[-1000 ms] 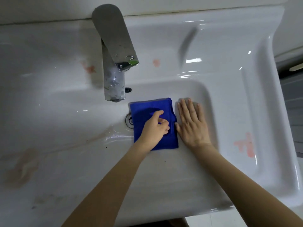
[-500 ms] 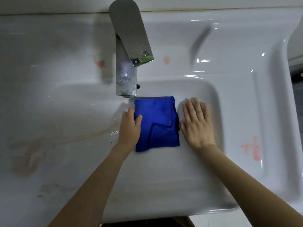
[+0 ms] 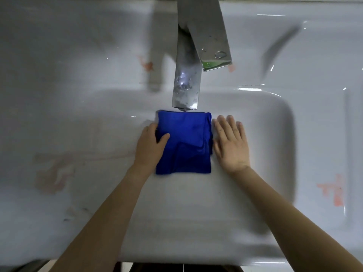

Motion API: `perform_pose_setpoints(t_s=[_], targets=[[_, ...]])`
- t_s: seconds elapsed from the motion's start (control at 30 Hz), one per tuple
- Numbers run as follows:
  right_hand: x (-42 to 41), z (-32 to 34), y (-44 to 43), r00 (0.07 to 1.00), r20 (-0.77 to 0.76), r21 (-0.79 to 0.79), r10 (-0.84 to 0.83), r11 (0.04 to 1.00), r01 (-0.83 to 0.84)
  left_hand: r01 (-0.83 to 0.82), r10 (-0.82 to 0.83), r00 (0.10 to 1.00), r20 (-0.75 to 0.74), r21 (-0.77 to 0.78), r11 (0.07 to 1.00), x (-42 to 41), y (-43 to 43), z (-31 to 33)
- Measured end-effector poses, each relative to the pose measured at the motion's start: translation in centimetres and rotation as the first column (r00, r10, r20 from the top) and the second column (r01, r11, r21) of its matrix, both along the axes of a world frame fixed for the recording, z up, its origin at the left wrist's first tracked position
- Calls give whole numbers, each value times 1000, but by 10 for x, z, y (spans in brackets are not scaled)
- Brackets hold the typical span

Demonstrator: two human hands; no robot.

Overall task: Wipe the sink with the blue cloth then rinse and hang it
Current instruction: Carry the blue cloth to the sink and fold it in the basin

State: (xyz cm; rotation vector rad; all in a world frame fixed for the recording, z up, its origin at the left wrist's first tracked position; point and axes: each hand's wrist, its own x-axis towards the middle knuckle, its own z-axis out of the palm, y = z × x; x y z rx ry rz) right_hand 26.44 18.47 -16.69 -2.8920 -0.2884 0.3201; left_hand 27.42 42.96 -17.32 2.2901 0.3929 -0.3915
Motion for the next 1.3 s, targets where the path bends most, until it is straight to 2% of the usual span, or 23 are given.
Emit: perform_pose_setpoints(t_s=[0.1, 0.17, 0.23, 0.33, 0.5, 0.57, 0.63, 0.7, 0.77, 0.83, 0.93, 1.03, 1.1, 1.2, 1.3], targets=[[-4, 9, 20, 996, 59, 405, -63, 913, 34, -8, 7, 1000, -7, -87, 996, 1, 6, 3], [-8, 11, 39, 1000, 7, 517, -18, 856, 12, -12, 15, 1000, 13, -187, 982, -2, 12, 6], [-7, 7, 49, 999, -8, 445, 43, 895, -35, 21, -14, 999, 34, -234, 972, -6, 16, 5], [-8, 3, 56, 994, -7, 275, 106, 956, -100, 78, -72, 996, 44, -175, 981, -9, 19, 2], [-15, 13, 51, 958, 105, 249, 267, 926, -286, 97, -92, 995, 46, -148, 984, -8, 19, 1], [-22, 22, 35, 928, 43, 261, 370, 892, -368, 103, -97, 994, 45, -154, 983, -6, 19, 1], [-32, 31, 13, 891, -79, 260, 446, 873, -414, 96, -91, 995, 36, -170, 981, -6, 20, 1], [-38, 40, -2, 915, -131, 284, 382, 898, -335, 86, -83, 996, 24, -181, 980, -5, 20, 2], [-34, 43, 5, 977, -67, 377, 202, 912, -162, 53, -50, 999, 21, -202, 978, -5, 18, 4], [-20, 36, 29, 999, 30, 387, 45, 921, -53, -24, 28, 1000, 14, -218, 976, -7, 14, 5], [-1, 17, 62, 1000, 26, 208, -2, 978, -4, -86, 89, 996, 24, -107, 991, -12, 8, 8], [-1, -9, 63, 998, -56, 24, 1, 1000, 1, 11, -12, 999, 49, 31, 999, -19, 4, 7], [-4, -18, 59, 999, -51, 5, 12, 1000, -12, 70, -72, 997, 32, 46, 996, -21, 2, 8], [-4, -17, 53, 999, -23, -1, 30, 1000, -30, 36, -38, 999, -14, -78, 996, -17, 2, 16], [-10, -11, 29, 999, 17, -34, -44, 998, 45, -36, 27, 999, -40, -257, 966, -14, -1, 26]])
